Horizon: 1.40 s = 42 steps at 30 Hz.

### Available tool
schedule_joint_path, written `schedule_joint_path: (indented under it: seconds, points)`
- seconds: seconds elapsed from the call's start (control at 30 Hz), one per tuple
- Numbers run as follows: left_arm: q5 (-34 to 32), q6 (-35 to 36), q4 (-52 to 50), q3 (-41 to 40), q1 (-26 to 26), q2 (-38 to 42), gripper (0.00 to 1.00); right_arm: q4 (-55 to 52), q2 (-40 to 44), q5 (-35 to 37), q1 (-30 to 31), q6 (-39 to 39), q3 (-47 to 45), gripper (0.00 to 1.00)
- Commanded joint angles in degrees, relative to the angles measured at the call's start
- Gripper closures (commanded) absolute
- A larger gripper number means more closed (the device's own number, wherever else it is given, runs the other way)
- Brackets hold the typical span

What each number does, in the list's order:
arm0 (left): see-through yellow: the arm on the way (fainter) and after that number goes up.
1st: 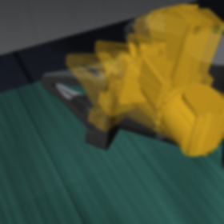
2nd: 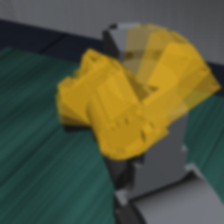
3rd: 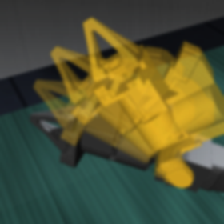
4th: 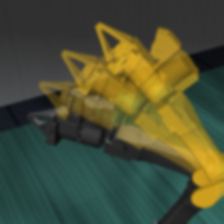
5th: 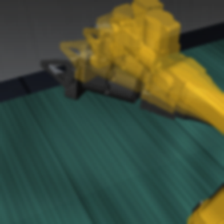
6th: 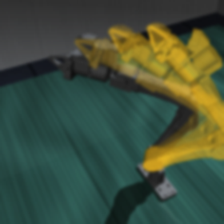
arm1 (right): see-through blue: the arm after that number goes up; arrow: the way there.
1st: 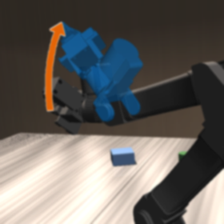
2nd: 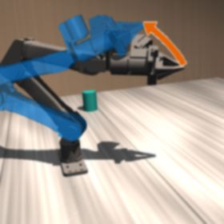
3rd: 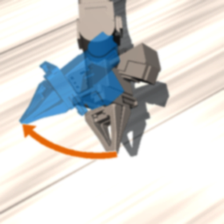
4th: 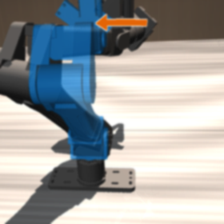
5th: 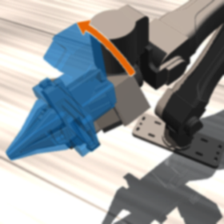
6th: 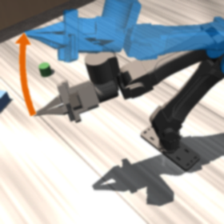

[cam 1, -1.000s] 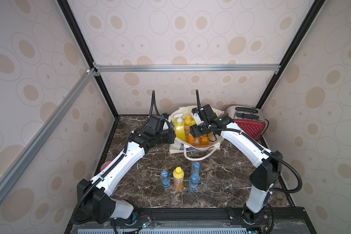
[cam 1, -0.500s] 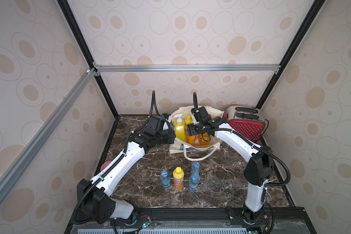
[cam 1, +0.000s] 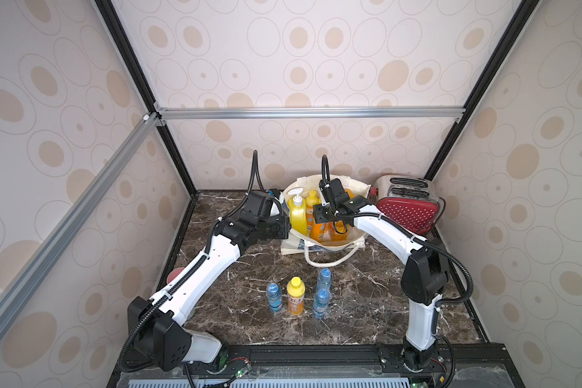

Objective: Pack dish soap into the shopping bag
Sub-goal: Adjust the bottle of dish soap in the shopping bag.

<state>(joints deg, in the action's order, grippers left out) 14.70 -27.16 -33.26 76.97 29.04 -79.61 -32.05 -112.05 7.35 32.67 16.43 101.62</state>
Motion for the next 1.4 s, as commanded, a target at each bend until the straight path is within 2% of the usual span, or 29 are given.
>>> schedule_joint_path:
  seconds: [0.0,0.2,0.57,0.97,1.37]
  points:
    - [1.01,1.23,-2.43,1.47,0.27,0.91,0.97,1.86,0.64,-0.96,-0.16,0.23,-1.94,0.6]
    - [0.87,1.32,-2.34,1.76,0.23,0.95,0.97,2.4,3.74,-3.2,0.08,-1.13,-3.44,0.65]
    - [1.02,1.23,-2.34,2.48,0.25,0.69,0.98,3.08,8.31,-3.23,2.12,-2.56,-3.35,0.68]
    - [1.21,1.14,-2.25,2.22,0.24,0.86,0.98,5.28,4.52,-4.28,3.51,-4.12,3.52,0.7]
    - [1.47,1.23,-1.81,1.78,0.24,0.53,0.98,8.03,3.88,-4.89,3.69,-3.94,2.55,0.71]
